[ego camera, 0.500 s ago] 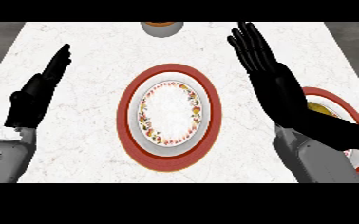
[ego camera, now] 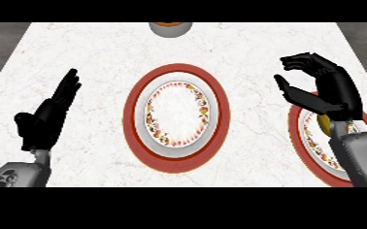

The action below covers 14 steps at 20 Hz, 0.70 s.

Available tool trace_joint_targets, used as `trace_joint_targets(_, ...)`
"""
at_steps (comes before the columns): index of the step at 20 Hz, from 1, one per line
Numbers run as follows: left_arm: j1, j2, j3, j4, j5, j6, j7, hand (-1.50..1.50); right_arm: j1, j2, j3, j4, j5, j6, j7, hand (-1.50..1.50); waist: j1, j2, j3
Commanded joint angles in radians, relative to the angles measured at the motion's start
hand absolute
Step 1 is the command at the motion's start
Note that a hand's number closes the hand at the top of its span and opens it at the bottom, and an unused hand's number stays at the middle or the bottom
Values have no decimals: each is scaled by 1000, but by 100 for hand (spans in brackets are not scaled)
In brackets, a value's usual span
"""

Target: Pick the lemon from the plate and place it in the plate

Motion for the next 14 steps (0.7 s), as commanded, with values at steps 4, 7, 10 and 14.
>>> trace_joint_targets(4,65,-59,16,104,25,-52,-138,0,185,96,-58,107,116,-152,-307,-150,11,-6,9)
trace_joint_targets(7,57,-83,21,126,13,-42,-156,0,294,54,-95,46,131,-159,-340,-150,3,-8,9)
trace_joint_targets(10,119,-102,-3,56,-9,-23,-135,0,328,23,-135,-28,162,-217,-279,-150,8,-10,9)
trace_joint_targets(14,33,-82,50,155,10,-69,-145,0,436,-47,-184,-119,190,-205,-233,-150,0,-9,9)
